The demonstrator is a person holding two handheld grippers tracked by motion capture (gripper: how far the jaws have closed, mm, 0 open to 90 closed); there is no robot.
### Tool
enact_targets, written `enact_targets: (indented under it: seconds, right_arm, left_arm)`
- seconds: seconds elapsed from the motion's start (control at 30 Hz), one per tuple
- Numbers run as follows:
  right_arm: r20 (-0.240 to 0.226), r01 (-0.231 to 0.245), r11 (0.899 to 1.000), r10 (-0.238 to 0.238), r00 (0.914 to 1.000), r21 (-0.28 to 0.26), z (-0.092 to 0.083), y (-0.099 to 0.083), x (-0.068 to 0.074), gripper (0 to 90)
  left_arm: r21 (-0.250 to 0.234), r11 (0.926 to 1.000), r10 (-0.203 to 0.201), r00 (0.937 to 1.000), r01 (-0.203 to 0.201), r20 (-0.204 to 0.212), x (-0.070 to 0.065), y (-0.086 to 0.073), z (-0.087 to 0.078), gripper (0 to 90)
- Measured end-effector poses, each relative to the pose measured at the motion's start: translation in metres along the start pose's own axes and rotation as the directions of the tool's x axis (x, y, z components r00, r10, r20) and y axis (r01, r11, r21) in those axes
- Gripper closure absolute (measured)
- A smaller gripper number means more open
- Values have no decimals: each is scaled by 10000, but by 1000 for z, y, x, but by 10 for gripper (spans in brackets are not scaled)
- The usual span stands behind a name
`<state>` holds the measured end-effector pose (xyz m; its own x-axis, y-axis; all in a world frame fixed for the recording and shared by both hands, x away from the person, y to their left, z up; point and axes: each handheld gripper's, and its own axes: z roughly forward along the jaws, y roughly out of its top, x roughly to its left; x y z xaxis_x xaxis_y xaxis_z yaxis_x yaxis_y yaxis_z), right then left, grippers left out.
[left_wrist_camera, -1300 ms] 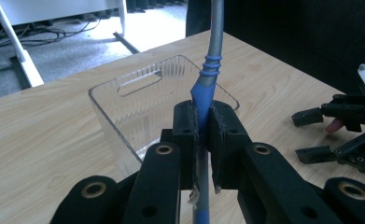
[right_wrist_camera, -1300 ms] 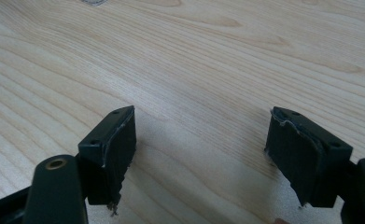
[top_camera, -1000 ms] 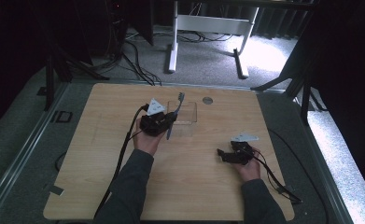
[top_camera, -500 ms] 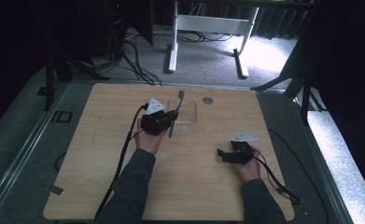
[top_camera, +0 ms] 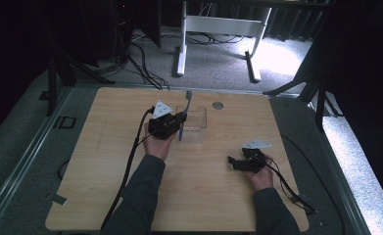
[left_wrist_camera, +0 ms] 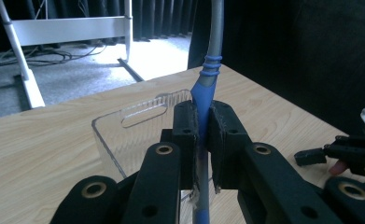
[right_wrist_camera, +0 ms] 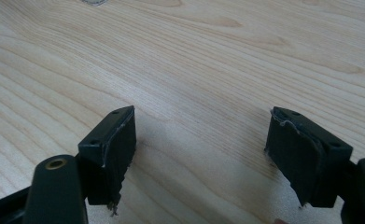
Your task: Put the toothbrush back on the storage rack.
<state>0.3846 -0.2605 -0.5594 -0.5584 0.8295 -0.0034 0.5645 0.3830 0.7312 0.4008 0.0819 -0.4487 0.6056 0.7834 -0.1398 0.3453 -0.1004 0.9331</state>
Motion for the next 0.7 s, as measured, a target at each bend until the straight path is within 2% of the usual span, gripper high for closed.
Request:
enact_targets:
  seconds: [0.4, 0.7]
  right_arm:
    - [1, -3, 10000, 3, 10000, 1, 0, 0, 0, 238]
    - [1, 0, 10000, 0, 10000, 1, 0, 0, 0, 238]
  left_arm:
    - [-550, 9980, -312, 9994, 319, 128, 6, 1, 5, 817]
    - [-800, 9964, -265, 9996, 268, 49, 6, 8, 11, 817]
